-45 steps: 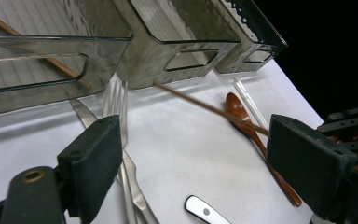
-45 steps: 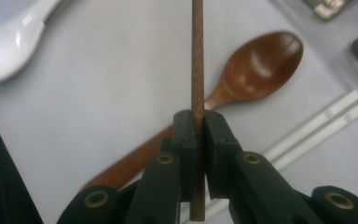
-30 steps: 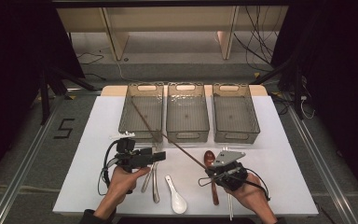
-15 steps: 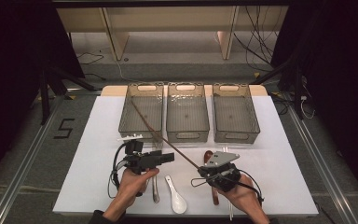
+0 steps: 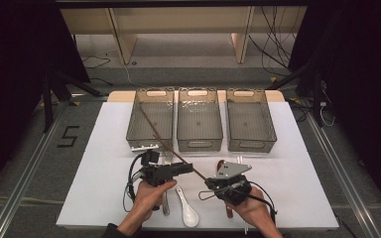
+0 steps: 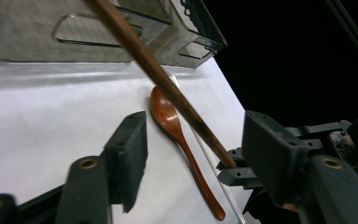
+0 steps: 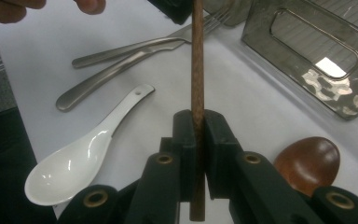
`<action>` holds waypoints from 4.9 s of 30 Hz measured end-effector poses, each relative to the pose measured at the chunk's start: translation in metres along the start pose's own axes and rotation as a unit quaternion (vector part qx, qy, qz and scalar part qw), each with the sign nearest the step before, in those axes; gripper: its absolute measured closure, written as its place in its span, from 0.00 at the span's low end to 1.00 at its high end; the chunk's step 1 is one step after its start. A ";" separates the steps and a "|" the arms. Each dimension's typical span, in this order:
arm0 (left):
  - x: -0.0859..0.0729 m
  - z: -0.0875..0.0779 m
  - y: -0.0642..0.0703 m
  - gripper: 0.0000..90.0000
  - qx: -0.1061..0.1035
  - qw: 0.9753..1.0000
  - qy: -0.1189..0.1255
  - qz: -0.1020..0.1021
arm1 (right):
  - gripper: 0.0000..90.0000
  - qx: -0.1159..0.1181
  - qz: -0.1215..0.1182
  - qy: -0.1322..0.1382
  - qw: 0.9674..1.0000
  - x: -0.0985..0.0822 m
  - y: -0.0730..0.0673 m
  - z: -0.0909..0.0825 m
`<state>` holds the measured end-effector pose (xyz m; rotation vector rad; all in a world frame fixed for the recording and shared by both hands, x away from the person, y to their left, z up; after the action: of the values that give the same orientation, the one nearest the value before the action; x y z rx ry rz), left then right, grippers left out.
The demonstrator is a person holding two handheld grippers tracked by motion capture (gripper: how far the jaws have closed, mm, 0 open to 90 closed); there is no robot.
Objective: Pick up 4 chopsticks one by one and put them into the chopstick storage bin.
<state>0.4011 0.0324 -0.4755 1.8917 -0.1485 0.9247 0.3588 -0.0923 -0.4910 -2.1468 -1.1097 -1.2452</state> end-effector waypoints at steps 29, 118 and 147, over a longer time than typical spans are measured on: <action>0.011 -0.006 0.001 0.93 -0.033 0.999 0.028 -0.025 | 0.80 0.016 0.013 0.008 1.000 -0.001 -0.003 0.001; 0.186 -0.005 -0.105 0.92 0.166 0.985 0.031 0.018 | 0.30 -0.039 0.085 -0.009 0.996 -0.024 0.040 -0.031; 0.170 0.016 -0.115 0.65 0.203 0.979 -0.004 0.026 | 0.31 -0.036 0.081 -0.009 0.996 -0.024 0.040 -0.031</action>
<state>0.5830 0.1255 -0.4511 2.2759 -0.0115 1.0411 0.3676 -0.1476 -0.4944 -2.2564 -0.8894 -1.2101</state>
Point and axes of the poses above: each handheld gripper's, and its own axes: z roughly forward along the jaws, x roughly out of its top, y roughly to its right, the point moved 9 cm from there along z, roughly forward along the jaws, and after that the axes turned 12 degrees about y, right-handed, at the moved point
